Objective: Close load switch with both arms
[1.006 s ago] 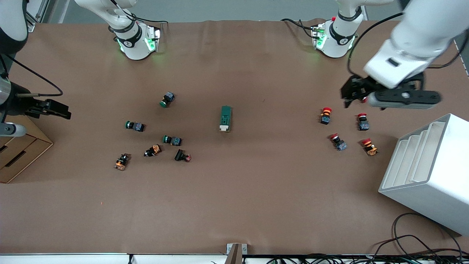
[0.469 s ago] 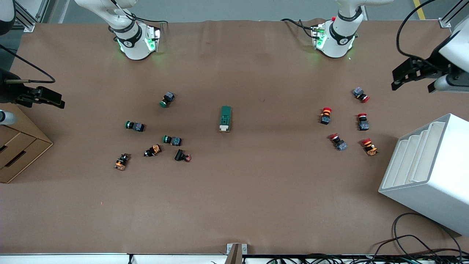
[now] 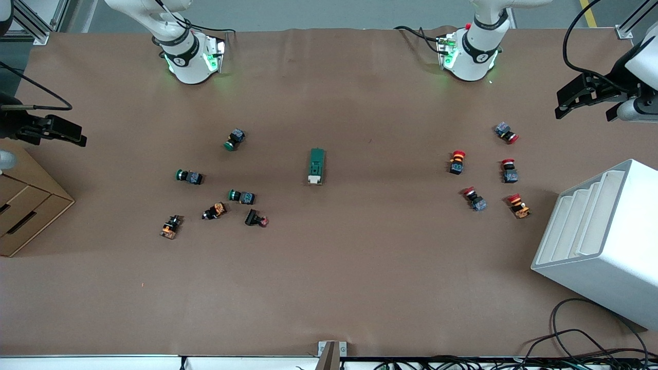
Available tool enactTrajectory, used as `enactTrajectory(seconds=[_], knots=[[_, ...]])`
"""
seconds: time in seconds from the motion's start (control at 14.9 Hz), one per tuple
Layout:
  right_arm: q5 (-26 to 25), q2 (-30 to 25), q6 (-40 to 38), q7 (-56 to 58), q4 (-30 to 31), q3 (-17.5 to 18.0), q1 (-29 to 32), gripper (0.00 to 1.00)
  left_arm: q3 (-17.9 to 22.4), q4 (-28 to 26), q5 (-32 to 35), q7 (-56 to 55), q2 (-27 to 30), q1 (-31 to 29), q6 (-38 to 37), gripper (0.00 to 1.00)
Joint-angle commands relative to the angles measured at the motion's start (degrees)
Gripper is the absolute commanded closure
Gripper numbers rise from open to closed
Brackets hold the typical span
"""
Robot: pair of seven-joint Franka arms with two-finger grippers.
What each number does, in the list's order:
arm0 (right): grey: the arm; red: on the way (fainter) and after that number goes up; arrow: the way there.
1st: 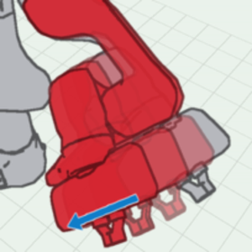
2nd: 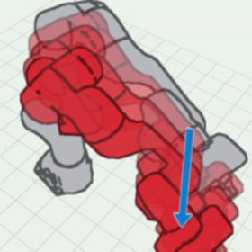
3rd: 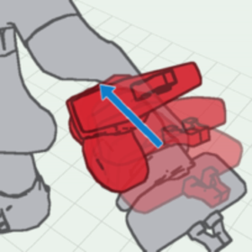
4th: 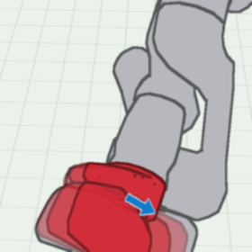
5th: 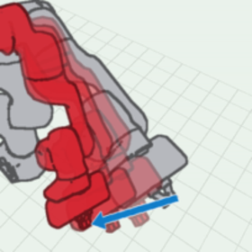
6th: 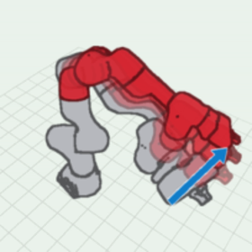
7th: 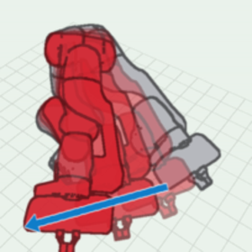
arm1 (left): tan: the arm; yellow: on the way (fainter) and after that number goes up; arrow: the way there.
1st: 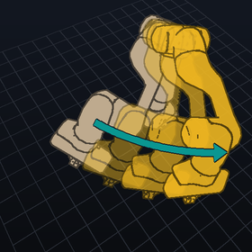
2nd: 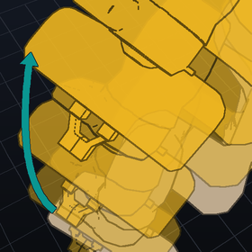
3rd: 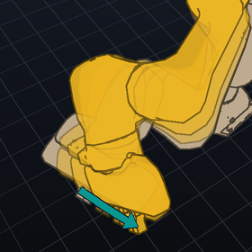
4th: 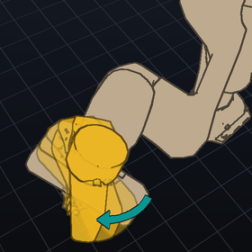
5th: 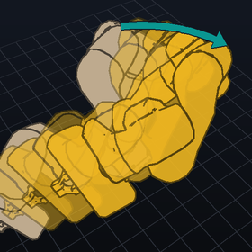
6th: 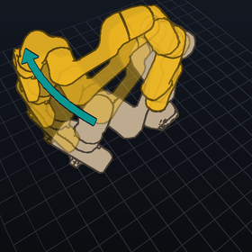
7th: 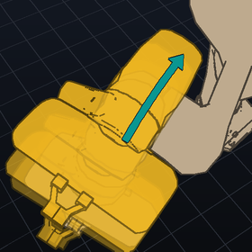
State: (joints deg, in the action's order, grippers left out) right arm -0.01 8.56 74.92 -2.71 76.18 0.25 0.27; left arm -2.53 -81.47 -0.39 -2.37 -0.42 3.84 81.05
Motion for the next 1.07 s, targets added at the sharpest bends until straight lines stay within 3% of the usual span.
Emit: enactTrajectory(seconds=[0.0, 0.47, 1.01], knots=[[-0.3, -1.1, -2.6, 0.1, 0.4, 0.9, 0.5, 0.00, 0.4, -0.9, -0.1, 0.8, 1.3, -0.1, -0.4, 0.00], [-0.4, -10.0, 0.0, 0.2, 9.2, 0.7, 0.6, 0.00, 0.2, -1.6, -0.4, 2.4, 1.8, -3.1, -1.0, 0.00], [0.5, -12.1, 0.8, 0.1, 10.3, 0.7, 0.6, 0.00, -0.5, -1.2, 0.0, 1.8, 0.9, -2.1, -1.0, 0.00]])
